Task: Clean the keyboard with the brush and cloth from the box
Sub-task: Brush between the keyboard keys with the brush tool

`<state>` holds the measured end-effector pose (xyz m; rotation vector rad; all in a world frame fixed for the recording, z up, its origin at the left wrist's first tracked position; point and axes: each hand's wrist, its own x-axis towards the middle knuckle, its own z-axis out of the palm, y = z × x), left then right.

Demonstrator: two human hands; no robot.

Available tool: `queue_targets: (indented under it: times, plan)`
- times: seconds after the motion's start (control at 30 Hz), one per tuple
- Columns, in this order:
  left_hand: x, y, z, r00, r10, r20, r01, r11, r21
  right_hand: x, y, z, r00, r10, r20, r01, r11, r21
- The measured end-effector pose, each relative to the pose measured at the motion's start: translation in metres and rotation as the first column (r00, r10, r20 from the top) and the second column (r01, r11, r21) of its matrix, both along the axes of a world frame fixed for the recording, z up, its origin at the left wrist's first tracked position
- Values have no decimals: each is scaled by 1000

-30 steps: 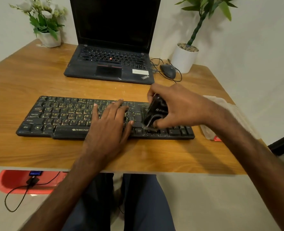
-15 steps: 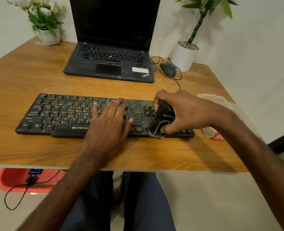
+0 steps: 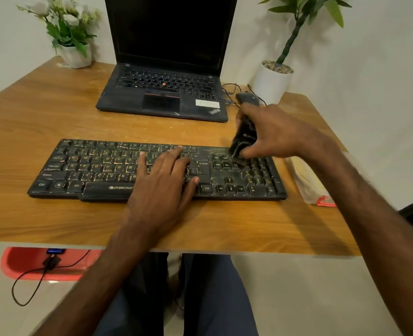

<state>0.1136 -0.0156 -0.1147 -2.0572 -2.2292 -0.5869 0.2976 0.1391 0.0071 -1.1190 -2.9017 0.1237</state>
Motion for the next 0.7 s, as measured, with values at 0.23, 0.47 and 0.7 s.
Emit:
queue_targets:
  times: [0.23, 0.47, 0.7]
  plan:
    - [0, 0, 1, 1000, 2, 4, -2, 1000, -8, -20, 21, -6, 972, -61, -226, 8, 974, -228]
    - [1, 0, 2, 1000, 7, 17, -6, 1000, -10, -29, 39, -2, 984, -106, -142, 108, 994, 4]
    - [1, 0, 2, 999, 6, 32, -7, 1000, 17, -62, 20, 4, 975, 137, 176, -160, 979, 125]
